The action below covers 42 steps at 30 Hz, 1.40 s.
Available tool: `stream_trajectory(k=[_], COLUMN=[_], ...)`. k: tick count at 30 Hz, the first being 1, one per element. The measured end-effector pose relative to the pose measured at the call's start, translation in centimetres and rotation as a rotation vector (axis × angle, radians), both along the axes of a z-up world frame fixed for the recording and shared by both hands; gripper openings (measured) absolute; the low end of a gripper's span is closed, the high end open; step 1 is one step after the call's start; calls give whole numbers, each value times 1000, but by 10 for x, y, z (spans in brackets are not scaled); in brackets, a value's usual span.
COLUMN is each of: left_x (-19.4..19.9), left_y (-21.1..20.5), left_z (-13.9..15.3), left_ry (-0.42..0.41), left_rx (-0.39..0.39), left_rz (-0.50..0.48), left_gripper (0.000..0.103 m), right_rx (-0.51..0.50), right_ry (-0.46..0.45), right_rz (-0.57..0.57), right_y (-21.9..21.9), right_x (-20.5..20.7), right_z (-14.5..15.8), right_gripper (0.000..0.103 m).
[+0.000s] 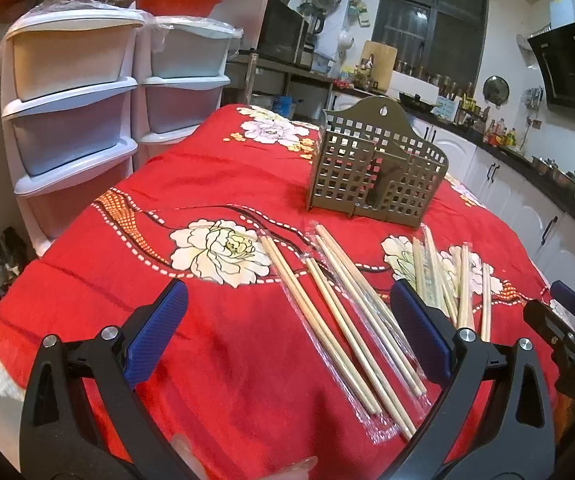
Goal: Organize utensils
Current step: 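Lower the right tool onto the chopsticks and close it on one chopstick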
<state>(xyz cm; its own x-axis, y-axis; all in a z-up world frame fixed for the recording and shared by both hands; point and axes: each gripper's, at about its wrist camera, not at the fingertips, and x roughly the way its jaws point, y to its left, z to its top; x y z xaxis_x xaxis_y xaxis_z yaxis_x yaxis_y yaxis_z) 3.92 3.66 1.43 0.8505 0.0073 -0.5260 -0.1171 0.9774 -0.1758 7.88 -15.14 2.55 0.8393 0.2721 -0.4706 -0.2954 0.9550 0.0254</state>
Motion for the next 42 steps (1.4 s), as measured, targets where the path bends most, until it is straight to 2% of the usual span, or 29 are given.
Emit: stream_trajectory(k=[7,17,21,23,27,29,31,32,35,38,39,41,42], left_x=[26,72,91,98,109,113,117,118,122,127,128,131,133], left_y=[2,-8,-3,4,19,24,31,33,37,41,42,44,44], left_z=[6,6,-4,-11,-26,-32,-38,-39,-40,-42,-42,-42,-43], left_ry=[52,111,179,215,293,318,343,347,345,355,357,362,365], left_rx=[-24,-19,-13,-34,-62,-77,-114,-127,-146,-173,-175,-186,-187], left_rz=[-38,-106,-95,-94,-70,-67,-59,-54,-50,-44,-45,-43,-42], left_gripper=[93,93,92,90,76,72,63,63,59,52,50,45,40], right_rx=[12,14,9,9,0,-6,-4,2,11,23,25,21,29], right_ry=[13,63,81,91,118,135,160,174,228,287,306,330,349], right_rz=[3,-22,-42,-48,-66,-71,-80,-79,-73,-70,-70,-67,-65], right_y=[0,-11,-17,-19,-25,-27,-30,-31,-33,-33,-34,-33,-34], right_x=[23,56,71,79,98,108,118,123,138,151,155,160,164], right_z=[9,12,10,10,7,4,0,-1,-7,-14,-17,-20,-23], right_gripper=[97,96,97,96,96,96,96,95,84,76,70,65,60])
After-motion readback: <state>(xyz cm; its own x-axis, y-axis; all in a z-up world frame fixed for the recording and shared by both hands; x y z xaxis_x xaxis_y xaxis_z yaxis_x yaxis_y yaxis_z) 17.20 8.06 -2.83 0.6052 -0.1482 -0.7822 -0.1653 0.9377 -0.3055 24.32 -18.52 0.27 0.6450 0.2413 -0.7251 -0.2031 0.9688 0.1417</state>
